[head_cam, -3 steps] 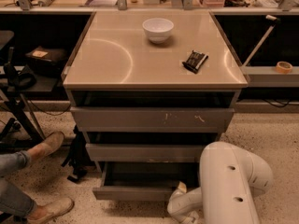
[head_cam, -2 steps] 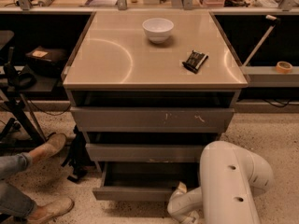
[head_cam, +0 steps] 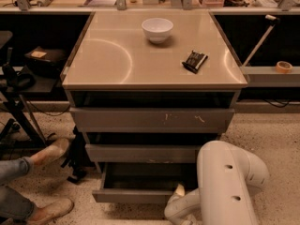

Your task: Open bottom drawer

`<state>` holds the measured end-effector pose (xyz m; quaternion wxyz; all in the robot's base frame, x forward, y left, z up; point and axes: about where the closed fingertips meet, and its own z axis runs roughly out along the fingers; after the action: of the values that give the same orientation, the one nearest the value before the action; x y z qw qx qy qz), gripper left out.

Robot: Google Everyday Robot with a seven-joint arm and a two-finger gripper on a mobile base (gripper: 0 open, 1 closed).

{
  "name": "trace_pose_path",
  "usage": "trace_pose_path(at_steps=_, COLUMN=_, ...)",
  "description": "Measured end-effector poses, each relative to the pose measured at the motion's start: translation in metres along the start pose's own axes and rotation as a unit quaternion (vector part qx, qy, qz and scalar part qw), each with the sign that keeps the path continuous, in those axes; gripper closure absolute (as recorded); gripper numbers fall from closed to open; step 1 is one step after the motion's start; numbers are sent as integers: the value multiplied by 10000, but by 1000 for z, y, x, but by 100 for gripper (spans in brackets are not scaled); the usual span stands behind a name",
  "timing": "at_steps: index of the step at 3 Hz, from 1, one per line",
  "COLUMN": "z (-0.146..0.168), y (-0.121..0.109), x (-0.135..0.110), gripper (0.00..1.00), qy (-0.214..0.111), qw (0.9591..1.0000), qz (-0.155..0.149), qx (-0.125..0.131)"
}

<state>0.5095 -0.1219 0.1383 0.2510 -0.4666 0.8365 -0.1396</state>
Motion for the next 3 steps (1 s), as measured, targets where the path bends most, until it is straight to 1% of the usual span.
trace_pose_path(at_steps=1, z=-1, y=-1, x=0, gripper=100, qy=2, qw=10000, qz=0, qx=1)
trace_pose_path(at_steps=2, z=-8, y=6, x=4, gripper=100, qy=57, qw=10000, qz=8, qx=75)
trace_pose_path(at_steps=3, z=-12, y=4, x=2, gripper=100, qy=57, qw=10000, qz=8, qx=74)
